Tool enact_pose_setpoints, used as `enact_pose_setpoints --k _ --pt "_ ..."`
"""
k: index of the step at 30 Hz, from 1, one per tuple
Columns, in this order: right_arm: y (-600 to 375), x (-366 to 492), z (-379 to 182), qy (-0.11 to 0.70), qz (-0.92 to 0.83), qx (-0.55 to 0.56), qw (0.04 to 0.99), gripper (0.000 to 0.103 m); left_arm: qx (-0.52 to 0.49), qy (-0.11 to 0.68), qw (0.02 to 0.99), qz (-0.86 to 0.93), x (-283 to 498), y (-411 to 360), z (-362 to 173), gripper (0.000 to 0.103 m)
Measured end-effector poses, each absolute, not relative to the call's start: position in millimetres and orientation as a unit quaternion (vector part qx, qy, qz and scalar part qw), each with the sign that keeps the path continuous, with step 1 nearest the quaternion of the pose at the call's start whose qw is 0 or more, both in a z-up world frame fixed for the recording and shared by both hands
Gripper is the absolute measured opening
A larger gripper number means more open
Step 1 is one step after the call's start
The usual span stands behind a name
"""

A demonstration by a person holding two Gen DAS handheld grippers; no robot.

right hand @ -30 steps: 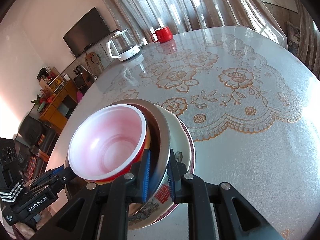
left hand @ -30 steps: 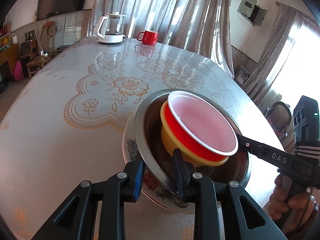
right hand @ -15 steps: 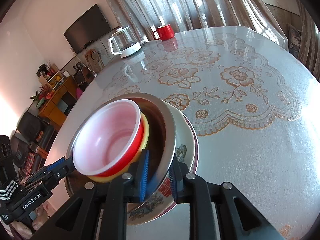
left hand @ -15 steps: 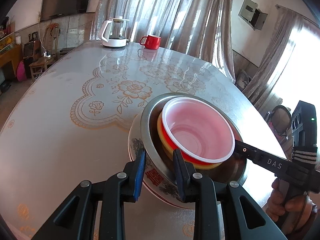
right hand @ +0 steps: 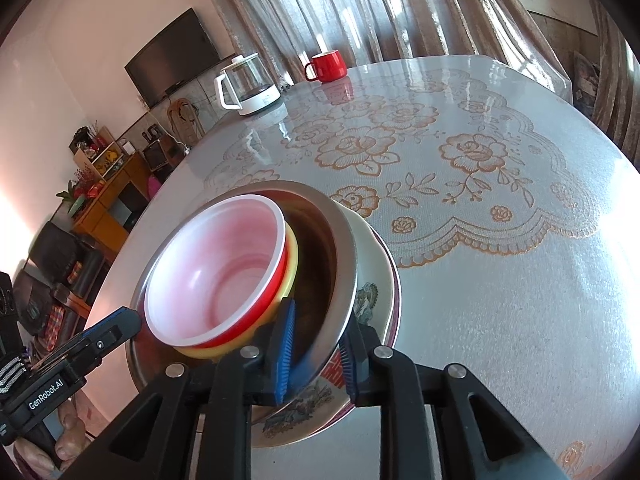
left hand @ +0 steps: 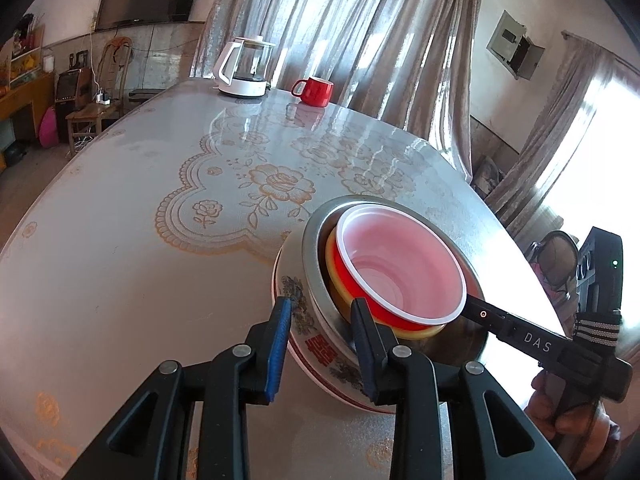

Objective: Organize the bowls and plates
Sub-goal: 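Settle the basin centered on the plates with the right gripper, then open the right gripper and withdraw it from the basin rim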

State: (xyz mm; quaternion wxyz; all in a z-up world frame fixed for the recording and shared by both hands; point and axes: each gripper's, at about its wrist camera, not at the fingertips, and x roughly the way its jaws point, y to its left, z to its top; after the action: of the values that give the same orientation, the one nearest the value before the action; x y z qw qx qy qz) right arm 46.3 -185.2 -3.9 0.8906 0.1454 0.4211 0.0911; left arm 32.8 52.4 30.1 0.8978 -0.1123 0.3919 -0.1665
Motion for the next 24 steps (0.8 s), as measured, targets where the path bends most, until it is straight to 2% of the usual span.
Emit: enact_pose_setpoints --k 24 --pt "-178 31 1 0.411 0.082 0.123 0.899 0.027 -0.141 0.397 0.902 -0.099 17 94 17 0.033"
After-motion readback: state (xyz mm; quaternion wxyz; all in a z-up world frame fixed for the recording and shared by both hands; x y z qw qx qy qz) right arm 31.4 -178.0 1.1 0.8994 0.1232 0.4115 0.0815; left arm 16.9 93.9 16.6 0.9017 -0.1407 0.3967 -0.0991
